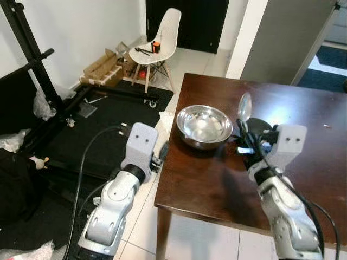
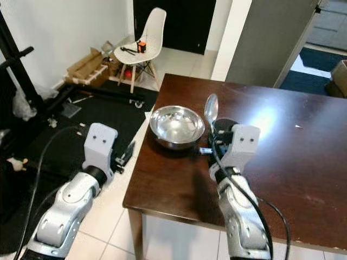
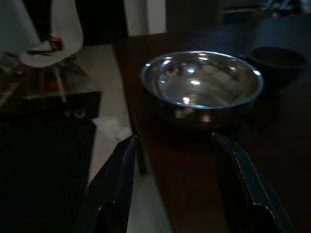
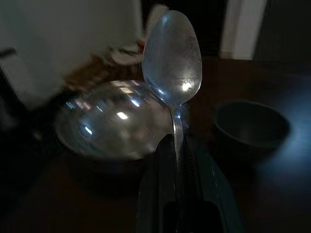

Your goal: Setting the table

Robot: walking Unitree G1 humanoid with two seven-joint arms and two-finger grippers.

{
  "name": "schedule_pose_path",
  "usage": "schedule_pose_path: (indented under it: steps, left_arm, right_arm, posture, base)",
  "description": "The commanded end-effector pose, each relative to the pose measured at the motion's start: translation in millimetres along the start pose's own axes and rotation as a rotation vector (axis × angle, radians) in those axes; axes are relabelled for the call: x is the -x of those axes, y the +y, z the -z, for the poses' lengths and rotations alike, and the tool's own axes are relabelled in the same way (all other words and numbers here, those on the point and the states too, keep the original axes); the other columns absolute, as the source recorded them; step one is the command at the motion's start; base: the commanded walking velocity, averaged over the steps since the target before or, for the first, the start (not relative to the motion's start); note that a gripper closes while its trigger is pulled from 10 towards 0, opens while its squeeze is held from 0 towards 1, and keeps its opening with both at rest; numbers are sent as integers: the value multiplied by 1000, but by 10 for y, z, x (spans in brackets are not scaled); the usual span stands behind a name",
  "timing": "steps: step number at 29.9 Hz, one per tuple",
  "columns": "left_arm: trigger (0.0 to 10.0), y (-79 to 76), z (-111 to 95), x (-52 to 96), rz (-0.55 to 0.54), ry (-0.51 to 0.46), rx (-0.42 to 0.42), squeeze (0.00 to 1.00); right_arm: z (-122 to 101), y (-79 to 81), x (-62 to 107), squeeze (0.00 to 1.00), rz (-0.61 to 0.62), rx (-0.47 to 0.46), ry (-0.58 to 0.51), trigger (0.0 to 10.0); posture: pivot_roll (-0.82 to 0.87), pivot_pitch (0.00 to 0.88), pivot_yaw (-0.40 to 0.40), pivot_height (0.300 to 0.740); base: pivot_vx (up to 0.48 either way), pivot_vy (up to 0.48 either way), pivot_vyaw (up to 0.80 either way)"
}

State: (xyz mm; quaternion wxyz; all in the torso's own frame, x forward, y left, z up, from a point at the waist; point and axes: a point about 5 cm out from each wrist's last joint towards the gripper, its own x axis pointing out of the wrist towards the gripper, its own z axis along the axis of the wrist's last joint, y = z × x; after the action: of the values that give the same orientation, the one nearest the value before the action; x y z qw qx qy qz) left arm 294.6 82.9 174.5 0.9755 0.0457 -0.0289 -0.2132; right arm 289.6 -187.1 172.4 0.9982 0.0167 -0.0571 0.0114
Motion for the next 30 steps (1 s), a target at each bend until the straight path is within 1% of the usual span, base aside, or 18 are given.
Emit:
schedule_pose_path:
  steps: [1,7,8,9,10,11,13,15,18,20,22,24,25,27,30]
  left_arm:
    - [10000,-7,33,27,15,25,24,0]
    - [10000,-7,33,27,15,25,24,0]
    - [10000,8,25,33,15,27,36,0]
    - [10000,8,25,33,15,27,36,0]
    - [10000,43,-17,-6,21,26,36,0]
    - [10000,77,-75,-54,35,20,20,0]
    - [10000,123,-179,-127,75,18,-3,0]
    - [10000,151,-243,-147,101,13,-34,0]
    - [10000,162,-377,-165,184,0,-65,0]
    - [10000,126,-491,-125,292,-8,-67,0]
    - [10000,106,-548,-72,372,4,-79,0]
    - [10000,127,-534,-22,429,56,-140,0]
    - [10000,127,-534,-22,429,56,-140,0]
    - [10000,196,-525,0,466,107,-184,0]
    - [10000,263,-520,0,479,143,-201,0]
  right_arm:
    - [9,-52,36,0,26,48,24,10000]
    - [9,-52,36,0,26,48,24,10000]
    - [28,-109,84,0,42,77,46,10000]
    - [28,-109,84,0,42,77,46,10000]
    - [91,-231,123,0,77,112,83,10000]
    - [148,-319,139,0,95,123,120,10000]
    - [257,-378,125,0,84,97,194,10000]
    - [290,-371,105,0,77,106,218,10000]
    - [342,-367,90,0,96,63,269,10000]
    - [381,-368,103,0,94,38,304,10000]
    - [403,-359,120,0,77,39,326,10000]
    - [416,-351,122,0,52,53,338,10000]
    - [416,-351,122,0,52,53,338,10000]
    - [406,-341,77,0,7,80,347,10000]
    - [400,-339,18,0,-20,101,362,10000]
  posture:
    - [-68,0,48,740]
    - [-68,0,48,740]
    - [-71,0,48,740]
    - [-71,0,48,740]
    - [-80,2,69,740]
    - [-79,8,76,740]
    - [-79,13,82,740]
    - [-70,22,88,740]
    - [-59,34,96,740]
    - [-54,42,109,740]
    - [-51,45,117,740]
    - [-49,51,124,740]
    - [-49,51,124,740]
    - [-43,64,131,740]
    - [-38,70,133,740]
  base:
    - [0,0,0]
    - [0,0,0]
    - [0,0,0]
    - [0,0,0]
    - [0,0,0]
    - [0,0,0]
    - [0,0,0]
    - [0,0,0]
    - [0,0,0]
    - [0,0,0]
    - [0,0,0]
    - [0,0,0]
    - [0,0,0]
    - [0,0,0]
    - [0,0,0]
